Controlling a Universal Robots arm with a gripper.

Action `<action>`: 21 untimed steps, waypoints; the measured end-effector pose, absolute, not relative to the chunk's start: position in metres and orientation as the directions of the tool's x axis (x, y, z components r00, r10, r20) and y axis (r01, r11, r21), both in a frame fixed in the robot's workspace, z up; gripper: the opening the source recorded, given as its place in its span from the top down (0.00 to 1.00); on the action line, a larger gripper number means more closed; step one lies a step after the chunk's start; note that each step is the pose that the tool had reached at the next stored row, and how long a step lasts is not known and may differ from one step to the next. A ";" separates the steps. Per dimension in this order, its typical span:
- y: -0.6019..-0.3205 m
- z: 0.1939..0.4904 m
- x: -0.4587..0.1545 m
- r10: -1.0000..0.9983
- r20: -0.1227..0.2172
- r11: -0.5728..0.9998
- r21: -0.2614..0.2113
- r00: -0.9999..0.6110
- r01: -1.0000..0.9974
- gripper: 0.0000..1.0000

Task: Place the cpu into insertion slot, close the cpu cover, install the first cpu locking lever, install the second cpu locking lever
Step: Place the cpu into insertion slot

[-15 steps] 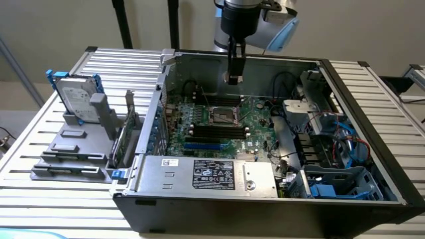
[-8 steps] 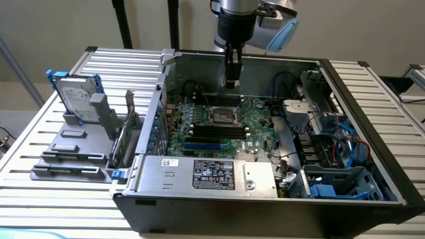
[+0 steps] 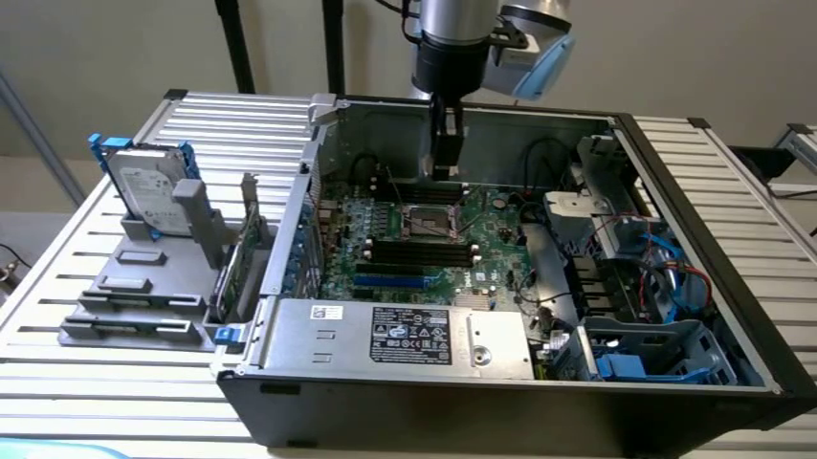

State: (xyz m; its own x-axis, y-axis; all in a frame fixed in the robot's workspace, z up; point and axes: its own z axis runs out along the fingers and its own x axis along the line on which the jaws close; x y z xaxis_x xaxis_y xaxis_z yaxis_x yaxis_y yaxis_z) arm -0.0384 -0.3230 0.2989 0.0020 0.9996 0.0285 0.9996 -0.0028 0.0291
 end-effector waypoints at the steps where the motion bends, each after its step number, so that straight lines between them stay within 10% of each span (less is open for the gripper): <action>1: -0.323 0.297 -0.038 1.000 0.029 -0.002 0.029 0.001 1.000 0.46; 21: -0.330 0.264 -0.038 1.000 0.032 -0.002 0.022 0.001 1.000 0.46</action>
